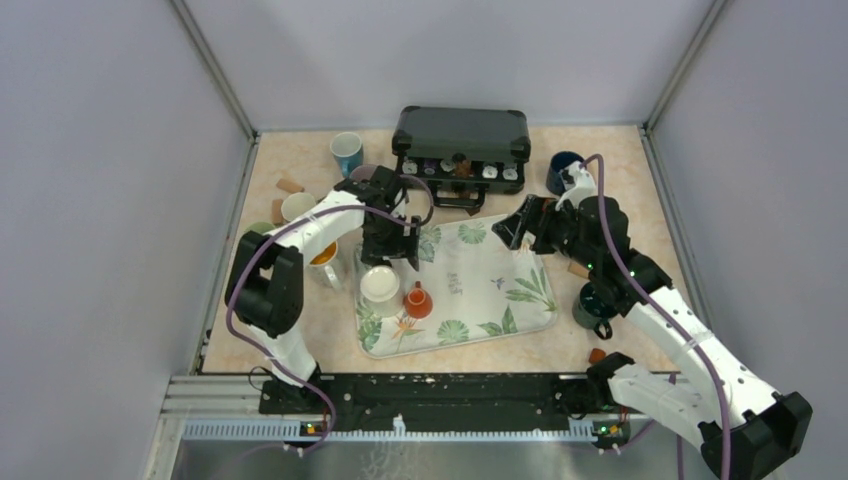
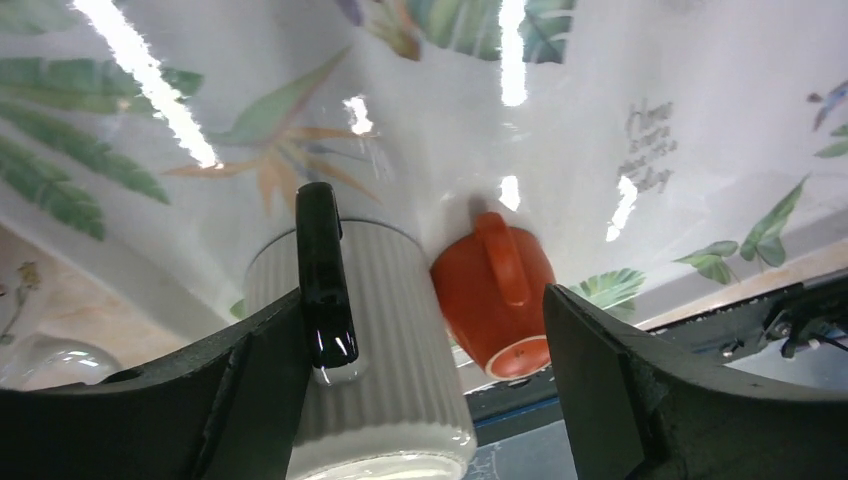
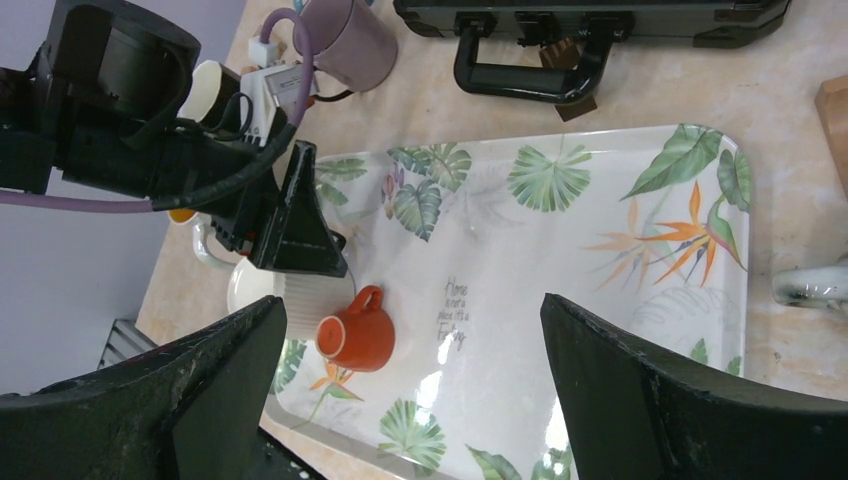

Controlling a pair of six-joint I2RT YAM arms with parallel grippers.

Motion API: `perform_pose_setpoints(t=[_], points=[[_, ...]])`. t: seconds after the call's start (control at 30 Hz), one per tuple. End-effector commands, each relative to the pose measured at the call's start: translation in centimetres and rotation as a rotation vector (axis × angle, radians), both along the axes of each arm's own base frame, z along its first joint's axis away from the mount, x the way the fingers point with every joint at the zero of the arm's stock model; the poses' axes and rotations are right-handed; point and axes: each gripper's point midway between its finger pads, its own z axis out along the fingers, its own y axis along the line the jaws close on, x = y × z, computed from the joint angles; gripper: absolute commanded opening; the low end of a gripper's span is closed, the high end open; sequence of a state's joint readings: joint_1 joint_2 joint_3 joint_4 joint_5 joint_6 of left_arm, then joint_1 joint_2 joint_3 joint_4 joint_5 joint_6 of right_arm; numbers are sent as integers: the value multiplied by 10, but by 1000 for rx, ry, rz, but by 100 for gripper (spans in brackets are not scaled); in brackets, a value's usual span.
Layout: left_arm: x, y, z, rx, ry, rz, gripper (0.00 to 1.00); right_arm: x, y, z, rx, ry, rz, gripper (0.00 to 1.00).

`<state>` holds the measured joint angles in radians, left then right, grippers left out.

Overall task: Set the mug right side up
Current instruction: Turn over the cup on the tray.

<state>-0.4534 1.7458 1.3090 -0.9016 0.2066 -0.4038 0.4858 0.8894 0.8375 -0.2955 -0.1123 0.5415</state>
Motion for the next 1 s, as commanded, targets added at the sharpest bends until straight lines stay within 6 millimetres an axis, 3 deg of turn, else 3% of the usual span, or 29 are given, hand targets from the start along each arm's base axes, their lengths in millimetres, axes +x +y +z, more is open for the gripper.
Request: perform_pose_setpoints(t=[0.0,0.27,0.37,0.6,0.97], points=[[6,-34,14,-90,-20,-55,85,4,-5,10,9,-49,-19,99],[2,-57,13,-89,-18,-151,65,2,-7,8,6,-45,-32,99],[0,-57,10,-45,-22,-194,58,3,-8,7,5,-43,-35,99],[6,-25,11,172,-124,-383,59,4,-6,5,5,-39,-32,99],[0,-34,11,123,-165,-513,53,5,-2,2,6,-26,-11,99]])
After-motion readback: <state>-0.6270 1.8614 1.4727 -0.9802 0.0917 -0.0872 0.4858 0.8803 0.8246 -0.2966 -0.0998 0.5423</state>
